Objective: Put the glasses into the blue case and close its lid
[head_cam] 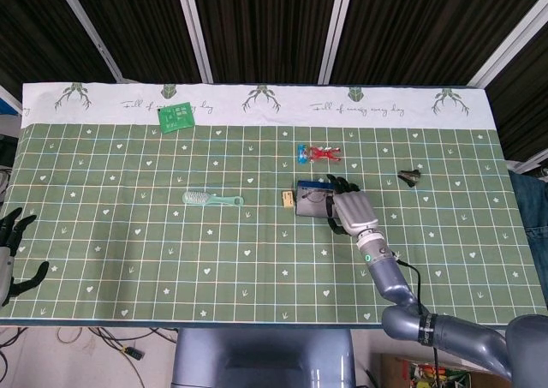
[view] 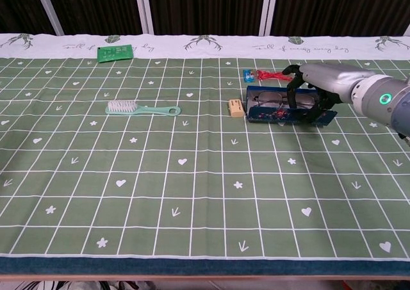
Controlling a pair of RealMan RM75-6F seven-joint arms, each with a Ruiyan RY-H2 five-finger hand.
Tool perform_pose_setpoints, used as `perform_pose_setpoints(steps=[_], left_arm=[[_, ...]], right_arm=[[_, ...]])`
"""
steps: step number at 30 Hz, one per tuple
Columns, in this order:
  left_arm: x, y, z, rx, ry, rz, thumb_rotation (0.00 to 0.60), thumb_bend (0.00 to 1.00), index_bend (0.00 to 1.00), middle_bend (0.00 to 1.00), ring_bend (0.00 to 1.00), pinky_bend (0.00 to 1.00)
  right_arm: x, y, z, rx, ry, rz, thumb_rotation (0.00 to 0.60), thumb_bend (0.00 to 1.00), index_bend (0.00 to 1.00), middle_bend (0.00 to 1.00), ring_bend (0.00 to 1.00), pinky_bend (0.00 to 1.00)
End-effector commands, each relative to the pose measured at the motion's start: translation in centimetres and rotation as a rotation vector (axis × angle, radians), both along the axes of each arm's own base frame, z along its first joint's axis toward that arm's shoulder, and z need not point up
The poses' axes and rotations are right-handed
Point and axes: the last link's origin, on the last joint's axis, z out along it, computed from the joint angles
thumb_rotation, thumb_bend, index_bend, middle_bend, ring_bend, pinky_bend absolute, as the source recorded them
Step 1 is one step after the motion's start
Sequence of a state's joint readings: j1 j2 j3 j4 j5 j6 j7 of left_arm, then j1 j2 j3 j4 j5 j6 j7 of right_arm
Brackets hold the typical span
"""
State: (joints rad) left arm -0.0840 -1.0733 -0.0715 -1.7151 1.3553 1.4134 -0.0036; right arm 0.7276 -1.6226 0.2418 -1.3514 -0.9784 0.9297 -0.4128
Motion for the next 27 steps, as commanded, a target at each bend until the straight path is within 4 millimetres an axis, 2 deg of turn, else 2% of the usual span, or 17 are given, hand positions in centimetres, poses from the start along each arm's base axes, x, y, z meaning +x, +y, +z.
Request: perform_pose_setpoints(steps=[1,6,10,17,27], left_arm=[[0.0,0.0,0.0,-0.002,0.000,0.001,0.600,0.32,0.12,0.00,0.00,0.00],[0.0,0.0,-0.1,-0.004,0.003,0.001,0.600,0.32,0.12,0.00,0.00,0.00],[0.0,-0.1,-0.1,-0.003,0.004,0.002,0.600,0.32,0.13,0.00,0.00,0.00],[0.0,-0.1,-0.1,-0.004,0.004,0.005,0.600,0.32,0.13,0.00,0.00,0.00],[0.0,0.0,0.0,-0.004,0.002,0.007,0.600,0.32,0.13,0.00,0.00,0.00]], right_arm=[[-0.1,1.0,1.0,-0.001,0.015,0.016,0.600,0.55,0.64,0.01,0.08,0.18],[0.3,2.3,2.0,0.023,0.025,0.027,0.600,0.55,0.64,0.01,0.08,0.18],[0.9,2.4,2.4,0.029,0.037,0.037,0.600,0.55,0.64,0.01,0.08,0.18],[2.1,1.5,2.3,0.034,0.053,0.039,0.600,0.55,0.64,0.01,0.08,0.18],[2.8,-0.6,1.7,0.039,0.108,0.009,0.600,0.55,0.64,0.01,0.08,0.18]])
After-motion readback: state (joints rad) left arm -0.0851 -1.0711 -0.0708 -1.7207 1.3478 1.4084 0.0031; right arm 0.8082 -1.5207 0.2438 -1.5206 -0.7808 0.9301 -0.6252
